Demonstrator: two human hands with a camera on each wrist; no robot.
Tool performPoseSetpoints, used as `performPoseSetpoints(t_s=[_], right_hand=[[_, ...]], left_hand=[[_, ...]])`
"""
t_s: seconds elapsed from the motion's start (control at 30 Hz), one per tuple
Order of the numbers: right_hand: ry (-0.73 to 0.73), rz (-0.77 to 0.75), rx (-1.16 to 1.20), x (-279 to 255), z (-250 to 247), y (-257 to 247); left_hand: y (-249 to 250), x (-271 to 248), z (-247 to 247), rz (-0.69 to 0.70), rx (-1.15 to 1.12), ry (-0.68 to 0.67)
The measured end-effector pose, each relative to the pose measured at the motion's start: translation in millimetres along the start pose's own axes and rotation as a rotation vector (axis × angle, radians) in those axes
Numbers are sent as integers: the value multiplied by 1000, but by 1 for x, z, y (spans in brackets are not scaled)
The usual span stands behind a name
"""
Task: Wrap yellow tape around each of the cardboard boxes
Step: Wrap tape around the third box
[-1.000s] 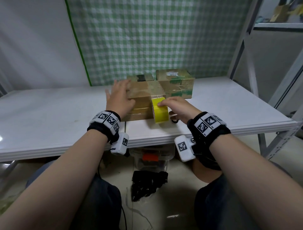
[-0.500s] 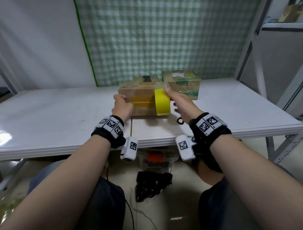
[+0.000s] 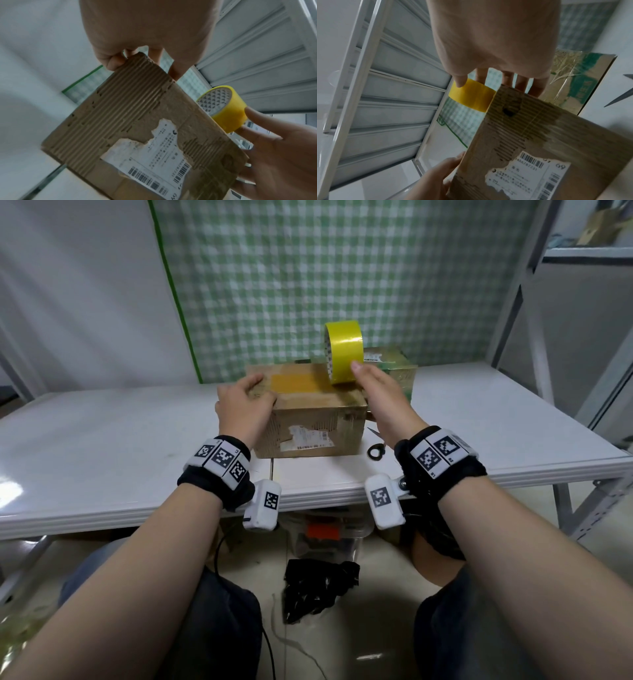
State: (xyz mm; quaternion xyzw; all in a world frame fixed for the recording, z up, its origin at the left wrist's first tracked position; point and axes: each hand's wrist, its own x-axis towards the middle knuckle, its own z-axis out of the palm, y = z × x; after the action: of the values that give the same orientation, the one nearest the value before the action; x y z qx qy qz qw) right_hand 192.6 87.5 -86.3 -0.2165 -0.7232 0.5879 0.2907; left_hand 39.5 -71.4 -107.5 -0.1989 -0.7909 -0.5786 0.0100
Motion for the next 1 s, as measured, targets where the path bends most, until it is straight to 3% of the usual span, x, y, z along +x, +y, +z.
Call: performPoseSetpoints(t_s=[0.2, 0.33, 0.47, 0.6, 0.73, 1.0], right_hand=[[3, -21, -53, 10, 3, 2], [16, -42, -111, 18, 5, 2], [16, -58, -162, 19, 11, -2], [68, -89, -245, 30, 20, 4], [57, -128, -222, 26, 23, 0], [189, -186, -10, 15, 23, -15]], left_hand=[[0, 5, -3, -10, -11, -25], [4, 2, -5, 18, 119, -8], [14, -8, -3, 206, 404, 44], [14, -10, 10, 401, 553, -85], [8, -9, 17, 388, 508, -76], [6, -4, 18, 340, 459, -63]])
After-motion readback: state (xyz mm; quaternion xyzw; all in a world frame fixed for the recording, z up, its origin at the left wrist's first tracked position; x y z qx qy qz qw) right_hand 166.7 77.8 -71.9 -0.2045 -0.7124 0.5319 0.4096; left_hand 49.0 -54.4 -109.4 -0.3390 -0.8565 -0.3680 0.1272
